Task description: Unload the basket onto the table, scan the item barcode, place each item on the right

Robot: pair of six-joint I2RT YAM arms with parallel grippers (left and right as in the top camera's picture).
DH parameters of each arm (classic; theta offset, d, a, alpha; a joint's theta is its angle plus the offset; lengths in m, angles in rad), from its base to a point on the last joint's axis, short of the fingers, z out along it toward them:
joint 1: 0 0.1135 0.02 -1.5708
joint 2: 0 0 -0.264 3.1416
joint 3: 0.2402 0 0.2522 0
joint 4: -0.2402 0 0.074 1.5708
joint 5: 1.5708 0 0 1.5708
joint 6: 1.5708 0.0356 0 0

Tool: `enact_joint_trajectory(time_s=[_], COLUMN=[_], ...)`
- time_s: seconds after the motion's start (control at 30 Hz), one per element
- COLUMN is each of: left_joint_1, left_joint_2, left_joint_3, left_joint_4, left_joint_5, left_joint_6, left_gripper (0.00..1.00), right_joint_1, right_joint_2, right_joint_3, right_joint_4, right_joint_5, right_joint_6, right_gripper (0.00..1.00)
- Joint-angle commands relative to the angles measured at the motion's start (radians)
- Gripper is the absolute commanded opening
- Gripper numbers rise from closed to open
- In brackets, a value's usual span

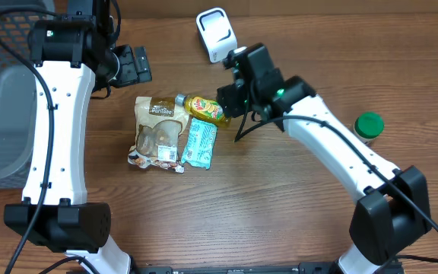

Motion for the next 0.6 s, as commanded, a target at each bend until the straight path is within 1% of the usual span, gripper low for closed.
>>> enact_joint_trajectory(time_s=[0.0, 0.03, 0.1, 0.27, 0.4, 0.43, 0.57], left_joint_1=[-0.006, -0.006, -0.006, -0.006, -0.006, -0.006, -0.006], left_joint_2=[0.002, 0.002, 0.002, 0.002, 0.002, 0.002, 0.002], left_joint_3=[0.015, 0.015, 0.015, 0.015, 0.015, 0.015, 0.015], left_joint_4=[0.003, 0.003, 0.003, 0.003, 0.003, 0.003, 0.003], left_joint_5=[0.005, 0.005, 0.005, 0.005, 0.005, 0.005, 0.005], left_joint_6=[0.011, 0.011, 0.011, 0.011, 0.011, 0.011, 0.011], left_gripper=[1.0, 0.99, 0.99, 1.0, 1.0, 1.0, 0.99], right_joint_1=[0.017, 0.023, 0.037, 0.053, 0.053, 0.053, 0.053], right_joint_2=[0.001, 0.001, 0.008, 0.081, 0.163, 0.186, 0.23], right_joint_3=[-0.071, -0.092, -0.127, -0.135, -0.135, -0.135, -0.135], right_joint_4=[0.105, 0.151, 0.246, 0.37, 0.425, 0.437, 0.431], right_joint_5=[-0.012, -0.01, -0.001, 0.022, 0.022, 0.022, 0.022], right_joint_6=[-0.077, -0.088, -0.11, -0.109, -0.109, -0.109, -0.106], right_gripper=[0.69, 0.68, 0.64, 0.63, 0.62, 0.63, 0.63])
